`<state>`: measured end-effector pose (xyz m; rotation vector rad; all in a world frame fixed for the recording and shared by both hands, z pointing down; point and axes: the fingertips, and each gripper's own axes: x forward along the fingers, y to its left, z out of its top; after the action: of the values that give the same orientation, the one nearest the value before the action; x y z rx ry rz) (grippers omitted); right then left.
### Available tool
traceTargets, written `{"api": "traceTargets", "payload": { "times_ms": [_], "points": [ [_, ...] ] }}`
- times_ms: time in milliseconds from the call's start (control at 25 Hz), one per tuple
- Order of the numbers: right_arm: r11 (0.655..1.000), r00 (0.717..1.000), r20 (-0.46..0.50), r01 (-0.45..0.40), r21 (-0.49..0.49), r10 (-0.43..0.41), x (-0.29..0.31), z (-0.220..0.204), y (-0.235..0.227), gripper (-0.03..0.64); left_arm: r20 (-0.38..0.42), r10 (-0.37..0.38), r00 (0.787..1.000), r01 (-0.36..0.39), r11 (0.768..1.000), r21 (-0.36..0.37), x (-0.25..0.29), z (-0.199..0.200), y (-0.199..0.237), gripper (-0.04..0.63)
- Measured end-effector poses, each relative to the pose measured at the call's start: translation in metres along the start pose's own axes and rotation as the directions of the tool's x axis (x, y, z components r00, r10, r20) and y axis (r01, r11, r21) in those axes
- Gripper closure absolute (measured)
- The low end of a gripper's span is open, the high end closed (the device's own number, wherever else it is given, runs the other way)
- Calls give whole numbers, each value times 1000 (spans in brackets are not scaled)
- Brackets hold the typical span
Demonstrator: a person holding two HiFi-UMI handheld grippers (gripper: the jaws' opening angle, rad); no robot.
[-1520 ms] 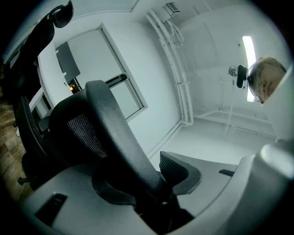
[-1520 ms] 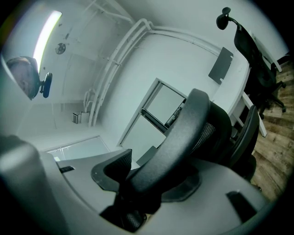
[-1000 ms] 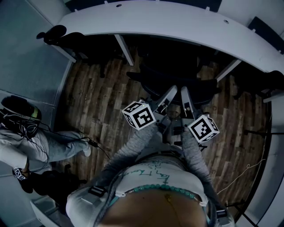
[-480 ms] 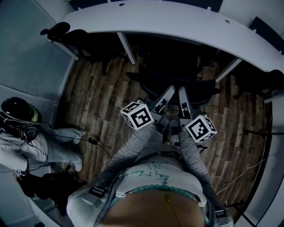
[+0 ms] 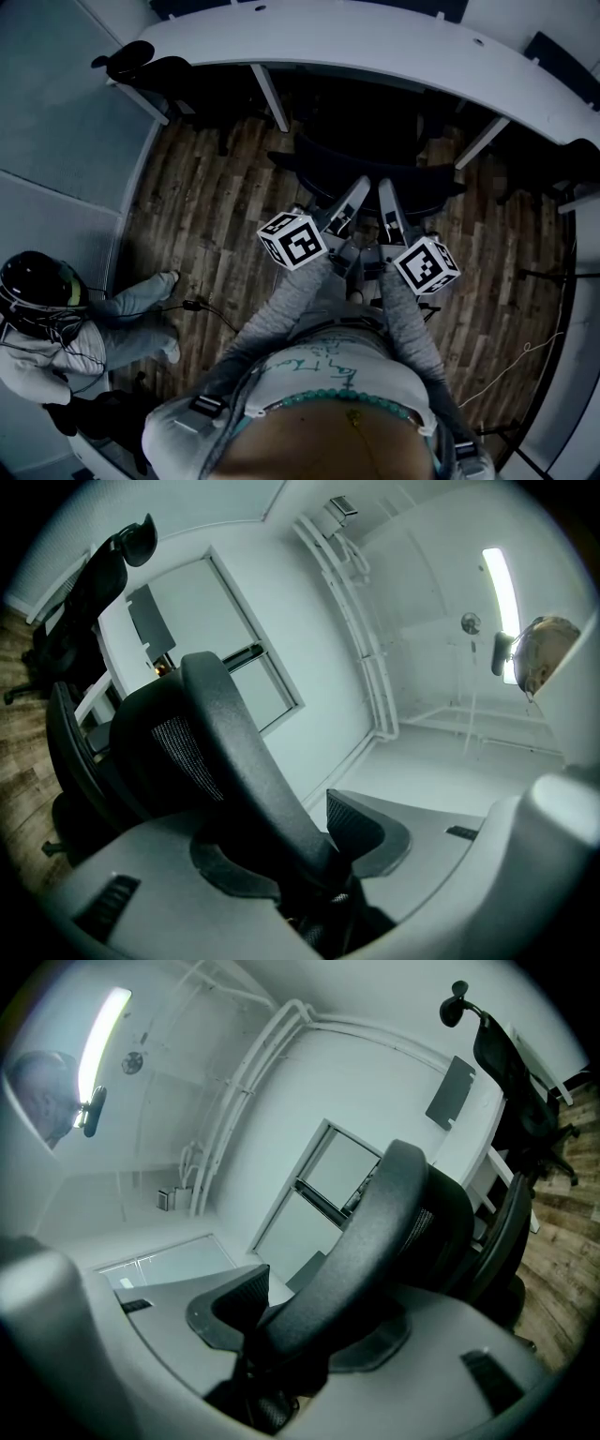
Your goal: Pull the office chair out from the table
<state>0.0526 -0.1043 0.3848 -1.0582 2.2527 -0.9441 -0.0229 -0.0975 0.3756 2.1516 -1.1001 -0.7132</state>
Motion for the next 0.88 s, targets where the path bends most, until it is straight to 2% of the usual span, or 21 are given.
{"api": "traceTargets", "payload": {
  "times_ms": [880],
  "points": [
    [1000, 999, -29, -20, -7, 20, -42, -16, 20, 419, 29, 2, 1000, -2, 1000, 9, -40, -17, -26, 414]
  ]
}}
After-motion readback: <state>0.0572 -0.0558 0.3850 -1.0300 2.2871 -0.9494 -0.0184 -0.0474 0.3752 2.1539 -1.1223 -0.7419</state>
